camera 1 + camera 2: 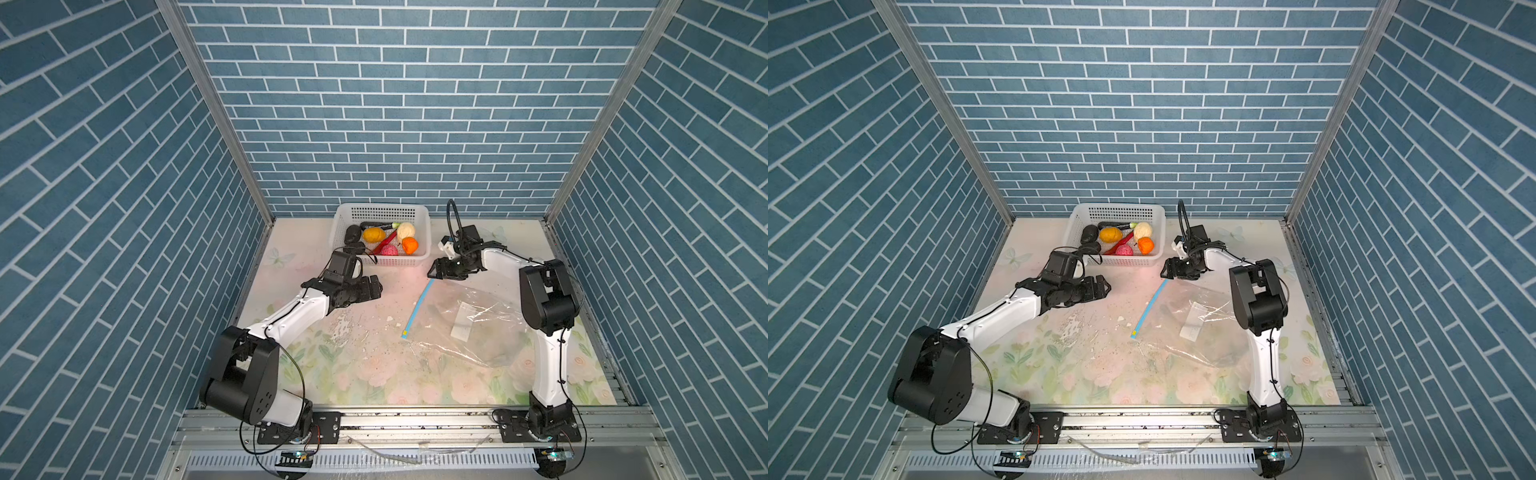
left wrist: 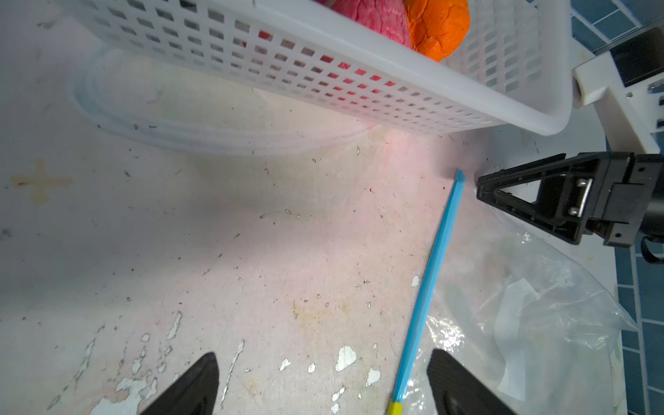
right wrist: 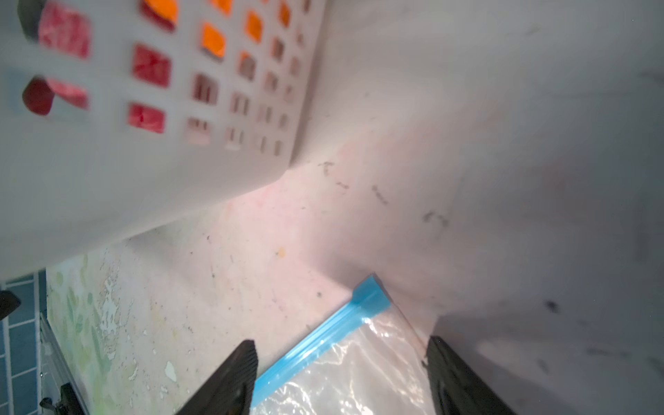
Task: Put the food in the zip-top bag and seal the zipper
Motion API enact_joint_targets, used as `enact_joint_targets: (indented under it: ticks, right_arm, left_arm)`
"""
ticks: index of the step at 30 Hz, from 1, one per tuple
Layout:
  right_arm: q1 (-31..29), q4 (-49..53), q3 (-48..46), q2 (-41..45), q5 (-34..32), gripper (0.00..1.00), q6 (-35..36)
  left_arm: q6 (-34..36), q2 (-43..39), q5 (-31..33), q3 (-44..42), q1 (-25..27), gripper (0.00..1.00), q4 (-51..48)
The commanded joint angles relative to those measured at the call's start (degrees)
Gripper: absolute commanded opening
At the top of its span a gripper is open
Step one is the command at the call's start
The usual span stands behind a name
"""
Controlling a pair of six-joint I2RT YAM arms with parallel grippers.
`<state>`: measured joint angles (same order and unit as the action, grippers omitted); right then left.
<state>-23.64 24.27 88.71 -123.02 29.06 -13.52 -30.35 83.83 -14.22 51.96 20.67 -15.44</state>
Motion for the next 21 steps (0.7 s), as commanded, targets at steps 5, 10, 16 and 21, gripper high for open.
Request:
enact_joint_targets:
  ticks: [5,10,16,21]
  right_arm:
    - [-7.24,1.13,-1.44,-0.88,1.77,0.74,0.55]
    - [-11.53,1.05,-3.07,1.00,1.69,0.74,0.69]
    - [-14.00,5.81,-4.79,4.47,0.06,0.74,4.63]
    - [-15.21,11.30,-3.20,8.33,-6.49,0.74,4.53]
  left_arm:
    - [-0.94,-1.23,0.98,-2.07,0.34,0.93,0.06]
    - [-0.33,-2.53,1.29,-3.05,0.40,0.93,0.19]
    - [-0.70,-3.32,1.07,-4.46,0.38,0.92,0.93]
    - [-1.48,-3.47,1.28,-4.99,0.34,0.92,0.46]
